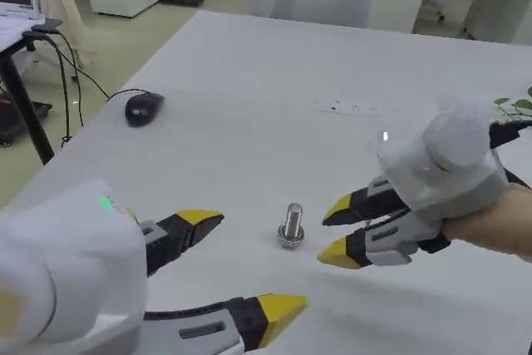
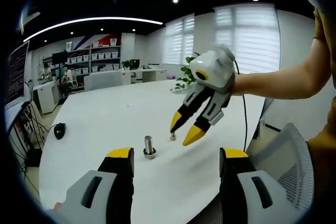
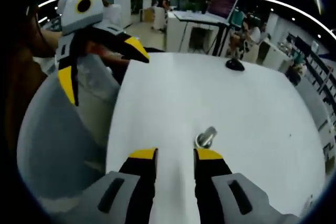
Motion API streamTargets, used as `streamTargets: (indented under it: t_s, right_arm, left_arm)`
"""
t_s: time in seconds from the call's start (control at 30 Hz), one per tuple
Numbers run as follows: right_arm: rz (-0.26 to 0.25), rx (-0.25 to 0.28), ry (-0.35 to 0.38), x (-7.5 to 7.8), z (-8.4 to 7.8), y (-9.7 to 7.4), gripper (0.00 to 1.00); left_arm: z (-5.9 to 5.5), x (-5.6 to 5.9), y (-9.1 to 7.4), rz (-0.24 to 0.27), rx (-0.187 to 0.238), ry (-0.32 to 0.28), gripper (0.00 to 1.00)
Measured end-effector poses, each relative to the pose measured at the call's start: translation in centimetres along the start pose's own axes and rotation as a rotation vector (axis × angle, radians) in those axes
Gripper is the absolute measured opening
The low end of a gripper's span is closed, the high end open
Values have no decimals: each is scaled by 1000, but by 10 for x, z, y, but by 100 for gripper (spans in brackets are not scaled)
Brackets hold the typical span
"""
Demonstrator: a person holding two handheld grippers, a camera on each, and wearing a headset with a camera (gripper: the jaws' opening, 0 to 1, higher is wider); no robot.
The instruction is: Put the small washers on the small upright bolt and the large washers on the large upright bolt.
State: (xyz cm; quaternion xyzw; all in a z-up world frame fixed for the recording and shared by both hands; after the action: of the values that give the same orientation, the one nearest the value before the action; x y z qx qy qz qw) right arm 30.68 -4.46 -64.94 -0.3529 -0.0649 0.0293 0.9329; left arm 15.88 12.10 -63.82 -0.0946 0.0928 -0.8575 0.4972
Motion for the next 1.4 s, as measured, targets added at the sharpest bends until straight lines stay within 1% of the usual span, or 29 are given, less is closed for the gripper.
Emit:
streamTargets:
  t_s: [0.03, 0.07, 0.1, 0.13, 0.17, 0.2, 0.23, 0.27, 0.3, 0.33, 0.37, 0.43, 0.47, 0.53, 0.57, 0.6, 0.63, 0.7, 0.73, 0.77, 0.8, 0.87, 0.9, 0.97, 1.03, 1.13, 1.2, 1.27, 1.4]
  right_arm:
    - [-7, 24, 5, -4, -2, -5, 28]
    - [-35, 60, 26, -10, -6, -12, 28]
    - [-46, 84, 49, -14, -9, -16, 28]
    - [-50, 104, 64, -18, -12, -20, 28]
    - [-72, 147, 78, -24, -17, -25, 29]
    - [-88, 161, 98, -27, -21, -29, 29]
    - [-87, 189, 112, -33, -27, -33, 30]
    - [-80, 223, 110, -37, -29, -36, 30]
    - [-105, 246, 134, -42, -36, -41, 30]
    - [-113, 258, 135, -45, -40, -44, 30]
    - [-113, 280, 138, -48, -44, -47, 31]
    - [-100, 333, 192, -59, -52, -52, 33]
    - [-102, 348, 203, -62, -55, -54, 36]
    - [-148, 391, 221, -70, -63, -60, 40]
    - [-160, 426, 253, -76, -66, -64, 41]
    - [-172, 443, 267, -79, -68, -66, 43]
    - [-204, 464, 287, -82, -71, -69, 44]
    - [-237, 514, 305, -89, -75, -74, 48]
    - [-242, 541, 319, -93, -77, -75, 51]
    - [-251, 556, 331, -97, -79, -75, 53]
    - [-261, 554, 343, -103, -85, -75, 55]
    - [-280, 559, 394, -112, -93, -76, 55]
    - [-285, 563, 402, -116, -96, -78, 56]
    - [-302, 583, 430, -124, -98, -81, 57]
    - [-311, 594, 438, -129, -98, -85, 58]
    - [-328, 607, 439, -132, -99, -91, 59]
    - [-333, 613, 435, -134, -95, -94, 59]
    - [-334, 610, 410, -133, -90, -96, 59]
    - [-347, 614, 377, -131, -81, -97, 59]
  left_arm:
    - [0, 0, 0, -4, -5, 4, 65]
    - [0, 1, 0, -12, -13, 11, 65]
    - [0, 3, 0, -29, -20, 30, 65]
    - [0, 4, 0, -34, -19, 33, 65]
    - [0, 6, 0, -56, -12, 40, 65]
    - [1, 7, 0, -70, -4, 46, 65]
    - [1, 9, 0, -86, -3, 46, 65]
    - [1, 10, 0, -98, -3, 47, 65]
    - [0, 11, 1, -111, -6, 49, 65]
    - [0, 12, 1, -127, -9, 51, 65]
    - [-1, 14, 2, -142, -9, 58, 66]
    - [-1, 17, 2, -177, -11, 58, 66]
    - [-2, 18, 2, -189, -16, 58, 66]
    - [-2, 19, 2, -197, -19, 64, 66]
    - [-2, 19, 1, -198, -19, 60, 66]
    - [-2, 20, 1, -199, -16, 53, 66]
    - [-3, 20, 0, -197, -9, 44, 67]
    - [-4, 21, 0, -195, -3, 29, 67]
    - [-5, 21, -1, -196, -3, 29, 67]
    - [-7, 23, 0, -200, -4, 26, 68]
    - [-9, 23, 1, -204, -11, 23, 68]
    - [-11, 25, 2, -218, -27, 29, 68]
    - [-12, 26, 2, -216, -40, 43, 68]
    - [-10, 28, 0, -225, -39, 64, 68]
    - [-9, 28, -2, -228, -42, 67, 69]
    - [-7, 28, -9, -225, -43, 66, 69]
    - [-5, 28, -13, -216, -30, 61, 69]
    - [-5, 26, -16, -193, -23, 70, 69]
    - [-5, 26, -20, -176, -21, 71, 70]
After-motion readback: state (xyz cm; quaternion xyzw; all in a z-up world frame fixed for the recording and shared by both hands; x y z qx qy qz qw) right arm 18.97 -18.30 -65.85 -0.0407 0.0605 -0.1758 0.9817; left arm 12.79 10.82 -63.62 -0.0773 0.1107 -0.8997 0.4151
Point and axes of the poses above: the centre of the closed fingertips' face, and the gripper's own axes: y roughly forward along the fingers, x roughly to its right, z roughly out of its top, the point moved 10 cm from there along -y, roughly backward along the fingers, and after that the axes turned 4 degrees about x, right-handed, at the moved point
